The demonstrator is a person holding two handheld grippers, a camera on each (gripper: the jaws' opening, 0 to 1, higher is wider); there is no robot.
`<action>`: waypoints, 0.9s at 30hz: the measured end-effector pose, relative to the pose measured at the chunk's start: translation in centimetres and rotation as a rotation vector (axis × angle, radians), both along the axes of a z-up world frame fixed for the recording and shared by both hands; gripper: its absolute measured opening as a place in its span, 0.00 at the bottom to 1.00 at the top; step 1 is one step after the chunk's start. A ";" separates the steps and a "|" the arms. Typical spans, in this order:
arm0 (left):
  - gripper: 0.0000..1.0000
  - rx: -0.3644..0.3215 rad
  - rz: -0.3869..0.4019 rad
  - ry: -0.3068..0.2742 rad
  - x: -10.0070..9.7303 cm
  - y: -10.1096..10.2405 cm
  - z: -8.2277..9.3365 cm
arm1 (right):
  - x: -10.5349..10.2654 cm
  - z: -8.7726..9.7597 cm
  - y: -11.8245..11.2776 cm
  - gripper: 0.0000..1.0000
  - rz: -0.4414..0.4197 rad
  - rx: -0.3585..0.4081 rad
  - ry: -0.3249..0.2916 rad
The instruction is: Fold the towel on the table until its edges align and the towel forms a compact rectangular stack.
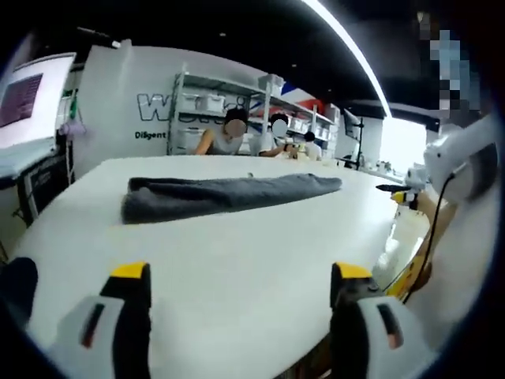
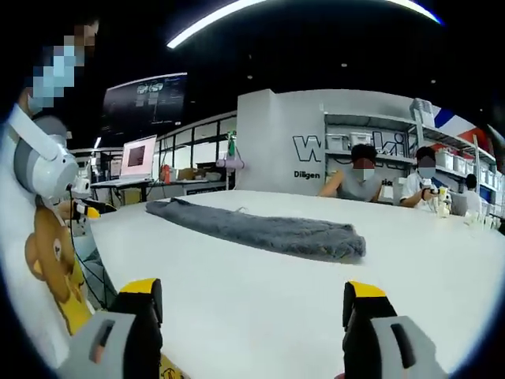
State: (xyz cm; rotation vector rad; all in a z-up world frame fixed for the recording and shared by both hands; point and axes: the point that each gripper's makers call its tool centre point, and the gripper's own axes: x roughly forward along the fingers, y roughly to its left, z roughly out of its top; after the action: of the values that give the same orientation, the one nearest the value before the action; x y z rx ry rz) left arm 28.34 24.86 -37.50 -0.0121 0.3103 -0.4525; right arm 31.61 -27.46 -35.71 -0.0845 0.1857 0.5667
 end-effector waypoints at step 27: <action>0.99 -0.035 -0.021 0.006 1.0 2.6 0.7 | 2.7 2.0 -1.7 0.95 0.031 -0.056 -0.006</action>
State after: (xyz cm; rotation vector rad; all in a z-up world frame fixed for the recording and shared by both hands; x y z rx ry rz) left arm 29.30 27.49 -36.78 -0.0440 0.3083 -0.4790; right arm 34.32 -29.14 -33.71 -0.1433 0.1945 0.5922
